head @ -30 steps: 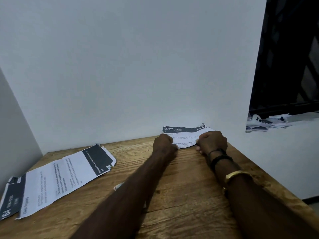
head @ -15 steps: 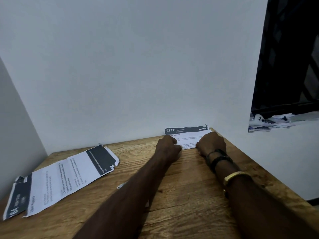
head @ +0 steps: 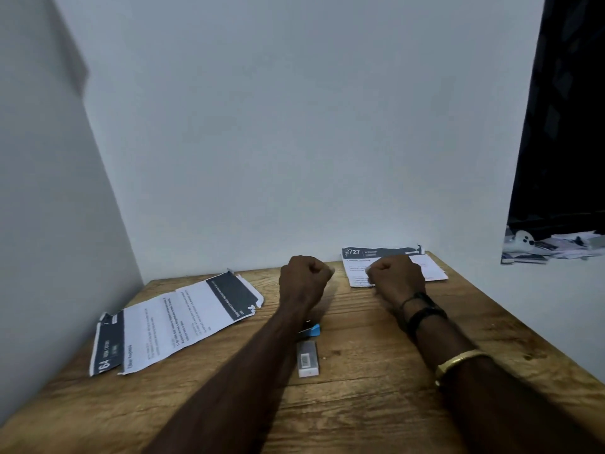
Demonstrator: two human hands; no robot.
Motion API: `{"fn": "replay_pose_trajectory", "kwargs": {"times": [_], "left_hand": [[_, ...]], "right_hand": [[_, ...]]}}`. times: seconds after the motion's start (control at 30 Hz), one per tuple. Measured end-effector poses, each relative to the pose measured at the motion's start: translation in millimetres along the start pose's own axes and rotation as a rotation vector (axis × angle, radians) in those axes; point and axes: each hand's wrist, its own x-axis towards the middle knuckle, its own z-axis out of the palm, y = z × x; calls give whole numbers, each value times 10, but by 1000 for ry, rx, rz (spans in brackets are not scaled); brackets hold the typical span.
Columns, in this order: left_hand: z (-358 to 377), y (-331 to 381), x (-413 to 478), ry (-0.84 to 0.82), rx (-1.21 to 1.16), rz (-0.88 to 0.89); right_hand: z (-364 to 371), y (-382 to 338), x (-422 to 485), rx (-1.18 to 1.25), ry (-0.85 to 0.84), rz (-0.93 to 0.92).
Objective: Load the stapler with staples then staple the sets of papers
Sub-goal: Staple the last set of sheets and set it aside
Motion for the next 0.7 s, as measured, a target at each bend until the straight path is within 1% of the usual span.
{"fn": "replay_pose_trajectory", "kwargs": {"times": [0.13, 0.23, 0.33, 0.47, 0.57, 0.7], "left_hand": [[-353, -111, -57, 64, -9, -13], [-641, -245, -93, 117, 3, -29], [-901, -410, -127, 164, -3, -75], [-1240, -637, -164, 213, 64, -170], [-1434, -803, -192, 200, 142, -225], [-1584, -990, -194, 166, 211, -282]], "right_hand": [[208, -317, -221, 33, -103, -90], [404, -550, -386, 68, -213, -163], [609, -761, -560, 101, -319, -240], [925, -1006, -747, 59, -379, -304], [1198, -1141, -834, -11, -410, -298], [1500, -1231, -831, -146, -379, -198]]}}
